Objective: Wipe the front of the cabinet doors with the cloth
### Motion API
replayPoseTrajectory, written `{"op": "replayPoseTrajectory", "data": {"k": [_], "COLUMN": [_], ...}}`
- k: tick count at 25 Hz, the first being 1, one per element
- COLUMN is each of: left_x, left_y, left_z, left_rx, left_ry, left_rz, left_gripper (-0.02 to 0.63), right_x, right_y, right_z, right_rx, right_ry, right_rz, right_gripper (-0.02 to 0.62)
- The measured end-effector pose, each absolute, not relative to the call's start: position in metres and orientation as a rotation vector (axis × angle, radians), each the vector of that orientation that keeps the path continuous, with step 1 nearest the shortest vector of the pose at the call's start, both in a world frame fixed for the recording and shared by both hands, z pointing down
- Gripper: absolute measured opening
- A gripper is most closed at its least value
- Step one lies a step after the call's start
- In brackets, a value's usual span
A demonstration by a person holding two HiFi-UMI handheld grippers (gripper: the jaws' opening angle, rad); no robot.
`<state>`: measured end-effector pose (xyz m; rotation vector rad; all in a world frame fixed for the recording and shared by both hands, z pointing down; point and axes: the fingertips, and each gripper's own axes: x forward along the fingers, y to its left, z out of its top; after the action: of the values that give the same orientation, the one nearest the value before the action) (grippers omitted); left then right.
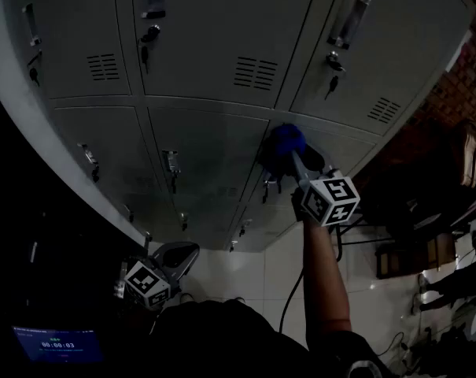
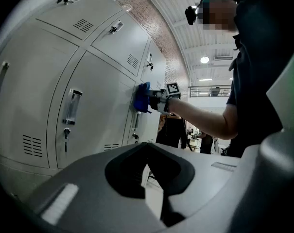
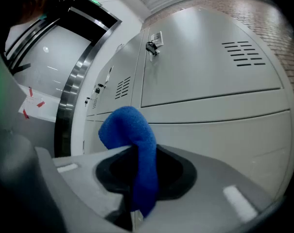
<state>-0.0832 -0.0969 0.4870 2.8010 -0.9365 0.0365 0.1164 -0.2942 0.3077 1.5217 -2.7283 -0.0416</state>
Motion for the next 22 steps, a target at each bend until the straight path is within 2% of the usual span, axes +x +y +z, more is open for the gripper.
{"op": "replayPoseTrajectory", "data": {"k": [22], "left_x": [-0.035], "left_y": [-0.093], "left_z": [0.492], "left_rx": [2.828], "left_ry": [-0.824], "left_rz": [0.057], "left_gripper": [0.0], "right_x": [0.276], "right_y": [-0.288], "right_z": [0.311], "right_rx": [1.858], "right_ry": [-2.515], "right_rz": [0.009], "right_gripper": [0.078]}}
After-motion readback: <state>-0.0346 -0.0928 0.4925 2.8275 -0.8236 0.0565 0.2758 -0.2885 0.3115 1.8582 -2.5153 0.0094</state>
